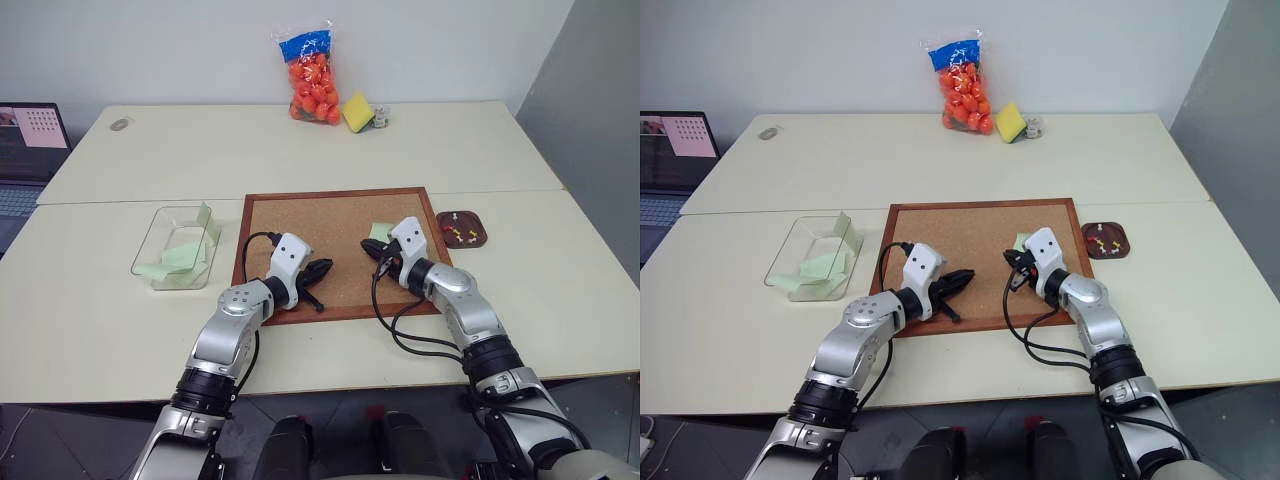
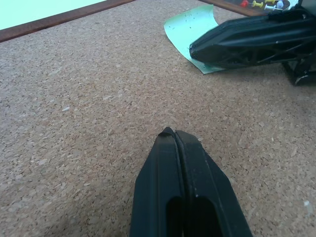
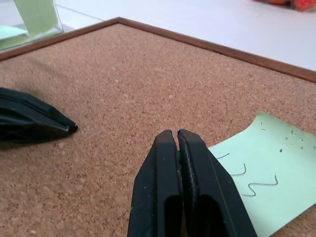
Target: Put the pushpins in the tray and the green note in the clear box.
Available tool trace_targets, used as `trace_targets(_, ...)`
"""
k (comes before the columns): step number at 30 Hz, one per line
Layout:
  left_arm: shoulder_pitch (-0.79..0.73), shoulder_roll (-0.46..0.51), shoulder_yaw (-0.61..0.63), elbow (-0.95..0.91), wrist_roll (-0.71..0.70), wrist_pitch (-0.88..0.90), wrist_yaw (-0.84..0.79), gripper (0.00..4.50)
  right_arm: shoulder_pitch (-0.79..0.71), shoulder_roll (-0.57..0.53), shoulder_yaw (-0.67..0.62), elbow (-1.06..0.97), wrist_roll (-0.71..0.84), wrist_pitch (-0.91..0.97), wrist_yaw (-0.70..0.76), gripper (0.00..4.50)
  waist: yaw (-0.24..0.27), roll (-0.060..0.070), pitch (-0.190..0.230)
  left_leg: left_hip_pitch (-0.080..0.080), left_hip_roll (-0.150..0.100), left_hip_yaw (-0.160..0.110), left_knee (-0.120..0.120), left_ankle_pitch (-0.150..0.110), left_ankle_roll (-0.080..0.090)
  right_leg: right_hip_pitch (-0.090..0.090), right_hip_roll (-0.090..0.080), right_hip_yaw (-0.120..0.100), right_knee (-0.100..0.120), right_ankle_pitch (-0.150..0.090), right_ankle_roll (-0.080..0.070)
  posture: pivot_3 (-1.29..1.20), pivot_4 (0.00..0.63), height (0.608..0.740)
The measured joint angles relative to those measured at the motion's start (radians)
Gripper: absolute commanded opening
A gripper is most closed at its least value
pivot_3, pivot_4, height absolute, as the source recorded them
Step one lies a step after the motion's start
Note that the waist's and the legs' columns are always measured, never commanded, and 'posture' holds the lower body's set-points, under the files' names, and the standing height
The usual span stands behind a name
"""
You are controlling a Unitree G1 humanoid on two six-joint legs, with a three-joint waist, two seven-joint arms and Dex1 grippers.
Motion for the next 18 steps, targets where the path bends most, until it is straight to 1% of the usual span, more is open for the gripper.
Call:
trace_targets(3,0.000,-0.009,0.001,-0.005,-0.001,0.012,0.010,0.00,0.000,0.006,-0.003,-0.073,0.022,-0.001,0.018,0.02,0.002,0.000,0.000,0.000,0.000,-0.001,0.000,0.000,0.000,0.000,-0.001,-0.001,0.000,0.000,0.000,0.00,0.150,0.740)
trace_targets(12,0.000,-0.008,0.001,-0.006,-0.001,0.013,0.009,0.00,0.011,0.001,-0.013,-0.083,0.034,0.005,0.017,0.02,0.002,0.000,0.000,0.000,0.000,0.000,0.000,0.000,0.000,0.000,-0.001,0.000,0.000,0.000,0.000,0.00,0.150,0.740)
trace_targets(17,0.001,-0.005,-0.002,-0.002,0.006,-0.006,0.009,0.00,0.029,-0.013,-0.014,-0.132,0.050,0.034,0.020,0.02,0.002,0.000,0.000,0.000,0.000,0.000,0.000,0.000,0.000,0.000,-0.001,0.000,0.000,0.000,0.000,0.00,0.150,0.740)
trace_targets(18,0.002,-0.004,-0.003,-0.001,0.010,-0.017,0.009,0.37,0.033,-0.019,-0.015,-0.148,0.056,0.047,0.024,0.00,0.002,0.000,0.000,0.000,0.000,0.000,0.000,0.000,0.000,0.000,-0.001,0.000,0.000,0.000,0.000,0.00,0.150,0.740)
